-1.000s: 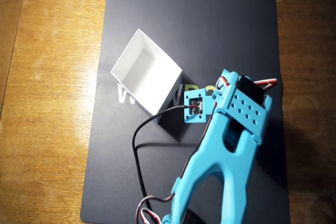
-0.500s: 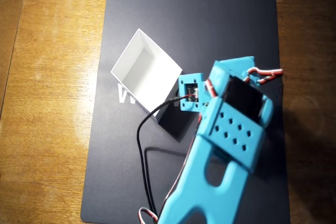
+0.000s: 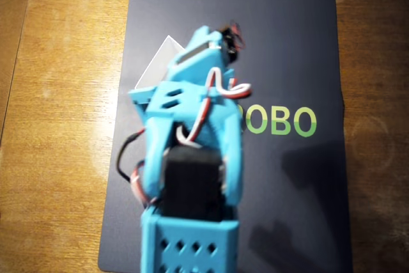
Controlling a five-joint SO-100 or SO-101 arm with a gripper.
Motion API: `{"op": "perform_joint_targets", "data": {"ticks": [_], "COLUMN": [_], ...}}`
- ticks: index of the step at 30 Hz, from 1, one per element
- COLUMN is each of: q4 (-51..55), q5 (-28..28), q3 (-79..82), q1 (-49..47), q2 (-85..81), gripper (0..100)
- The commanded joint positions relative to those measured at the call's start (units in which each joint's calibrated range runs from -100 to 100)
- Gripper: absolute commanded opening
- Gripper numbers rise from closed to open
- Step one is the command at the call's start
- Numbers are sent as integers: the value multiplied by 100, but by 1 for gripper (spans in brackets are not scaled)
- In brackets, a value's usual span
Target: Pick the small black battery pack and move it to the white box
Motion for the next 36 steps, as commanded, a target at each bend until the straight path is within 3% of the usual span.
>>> {"op": "perform_joint_targets", "data": {"ticks": [1, 10, 20, 25, 36], "q4": [9, 97, 1744, 2051, 2516], "q5": [-229, -1305, -2397, -2696, -2706], "q3": [-163, -907, -3982, -4272, -4272], "q1": [-857, -1420, -1432, -1432, -1596], "q2": [-382, 407, 2950, 3581, 4230], "gripper": [8, 8, 8, 8, 8]}}
